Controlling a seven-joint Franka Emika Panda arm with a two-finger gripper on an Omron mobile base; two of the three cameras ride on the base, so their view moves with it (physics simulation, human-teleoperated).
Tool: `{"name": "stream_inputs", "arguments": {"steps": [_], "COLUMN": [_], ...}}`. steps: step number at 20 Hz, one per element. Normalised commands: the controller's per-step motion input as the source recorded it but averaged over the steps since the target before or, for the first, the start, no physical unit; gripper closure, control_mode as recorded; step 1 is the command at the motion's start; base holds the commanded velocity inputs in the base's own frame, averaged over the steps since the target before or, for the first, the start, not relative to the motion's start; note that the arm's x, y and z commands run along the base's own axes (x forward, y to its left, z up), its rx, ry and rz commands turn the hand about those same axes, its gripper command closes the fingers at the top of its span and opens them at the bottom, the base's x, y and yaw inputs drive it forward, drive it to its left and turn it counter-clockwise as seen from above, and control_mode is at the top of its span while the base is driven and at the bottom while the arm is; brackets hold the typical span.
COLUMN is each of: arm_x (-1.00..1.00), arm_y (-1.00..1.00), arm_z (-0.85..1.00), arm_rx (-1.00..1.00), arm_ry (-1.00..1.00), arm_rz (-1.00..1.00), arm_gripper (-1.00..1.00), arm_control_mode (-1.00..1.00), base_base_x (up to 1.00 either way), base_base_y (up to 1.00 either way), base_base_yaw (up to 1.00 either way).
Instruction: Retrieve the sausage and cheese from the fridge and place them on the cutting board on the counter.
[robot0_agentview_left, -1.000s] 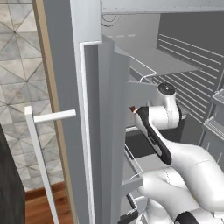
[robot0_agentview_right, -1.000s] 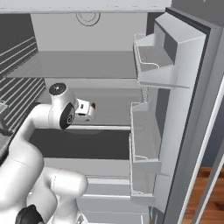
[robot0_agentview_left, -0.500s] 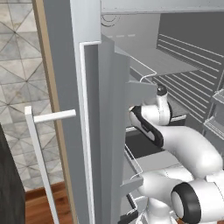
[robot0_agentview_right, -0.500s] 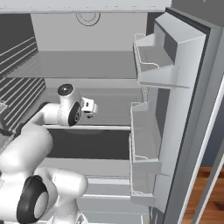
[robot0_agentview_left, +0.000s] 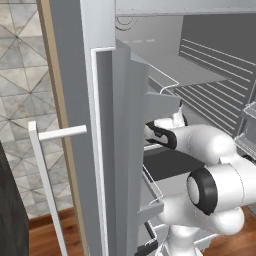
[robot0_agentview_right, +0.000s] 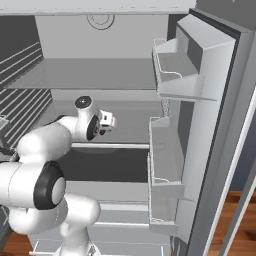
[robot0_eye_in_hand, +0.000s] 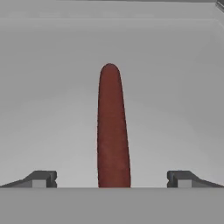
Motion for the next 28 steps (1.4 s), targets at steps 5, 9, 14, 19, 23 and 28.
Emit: {"name": "stream_inputs", "arguments": {"steps": [5, 9, 14, 19, 23, 28], "arm_x": [0.60, 0.41, 0.18, 0.02, -0.10, -0.04], "arm_y": [0.00, 0.00, 0.00, 0.00, 0.01, 0.00], "arm_z": [-0.20, -0.28, -0.38, -0.47, -0.56, -0.42], "arm_rx": [0.01, 0.02, 0.01, 0.00, 0.00, 0.00], "arm_ry": [0.03, 0.06, 0.07, 0.02, 0.00, 0.00], "arm_rz": [0.00, 0.00, 0.00, 0.00, 0.00, 0.00], "arm_gripper": [-1.00, -1.00, -1.00, -1.00, -1.00, -1.00], "arm_control_mode": [-1.00, -1.00, -1.00, -1.00, -1.00, -1.00], "base_base_x": [0.00, 0.00, 0.00, 0.00, 0.00, 0.00], "base_base_y": [0.00, 0.00, 0.00, 0.00, 0.00, 0.00], "base_base_yaw": [0.00, 0.00, 0.00, 0.00, 0.00, 0.00]}}
